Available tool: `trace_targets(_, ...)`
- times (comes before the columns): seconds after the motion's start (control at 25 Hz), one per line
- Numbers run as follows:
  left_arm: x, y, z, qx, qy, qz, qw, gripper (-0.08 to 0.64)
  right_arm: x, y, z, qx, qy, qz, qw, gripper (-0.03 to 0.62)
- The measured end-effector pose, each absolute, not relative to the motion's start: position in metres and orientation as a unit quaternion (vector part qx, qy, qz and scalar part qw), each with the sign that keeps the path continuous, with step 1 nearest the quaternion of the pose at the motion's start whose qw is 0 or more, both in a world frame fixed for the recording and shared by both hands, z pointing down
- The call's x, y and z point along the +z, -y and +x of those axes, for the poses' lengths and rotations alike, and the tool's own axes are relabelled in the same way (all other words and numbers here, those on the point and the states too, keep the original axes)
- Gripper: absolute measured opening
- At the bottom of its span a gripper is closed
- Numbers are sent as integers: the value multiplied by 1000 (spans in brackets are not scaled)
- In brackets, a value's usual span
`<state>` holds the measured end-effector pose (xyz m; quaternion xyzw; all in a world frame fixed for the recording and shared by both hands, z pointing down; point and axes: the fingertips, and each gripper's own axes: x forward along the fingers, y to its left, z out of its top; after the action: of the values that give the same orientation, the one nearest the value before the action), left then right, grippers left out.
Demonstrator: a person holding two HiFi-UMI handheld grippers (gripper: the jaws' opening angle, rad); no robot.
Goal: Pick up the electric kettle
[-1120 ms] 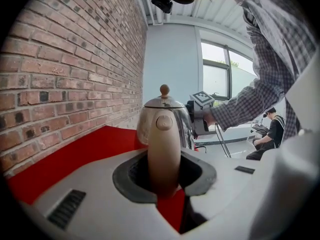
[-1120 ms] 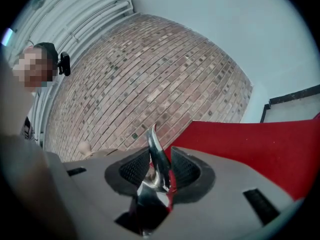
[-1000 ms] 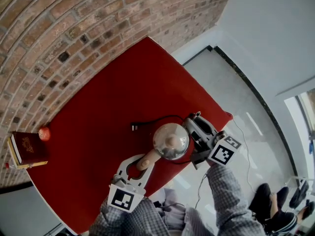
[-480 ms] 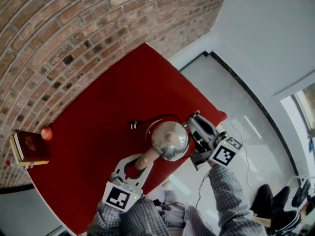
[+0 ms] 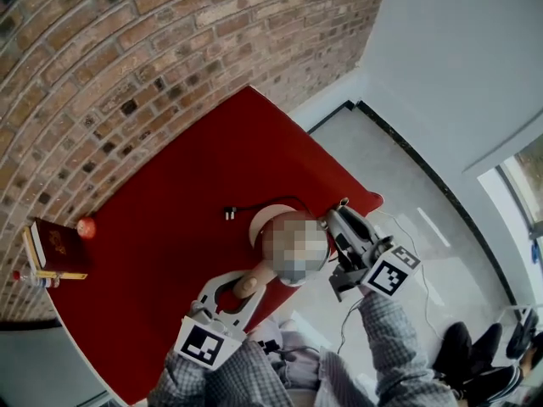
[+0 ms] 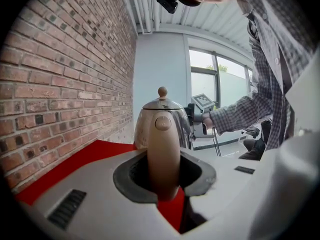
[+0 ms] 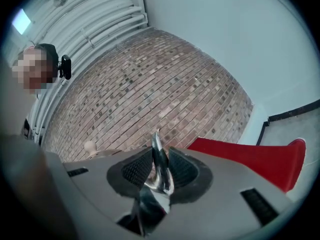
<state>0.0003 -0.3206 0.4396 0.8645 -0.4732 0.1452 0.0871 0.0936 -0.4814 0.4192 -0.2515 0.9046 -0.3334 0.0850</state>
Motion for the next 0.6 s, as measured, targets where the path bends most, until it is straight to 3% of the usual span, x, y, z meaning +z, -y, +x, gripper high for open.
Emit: trace_targets(0.6, 387, 275, 55, 139, 425, 893, 42, 87, 359, 423, 164, -295, -903, -292, 114, 95)
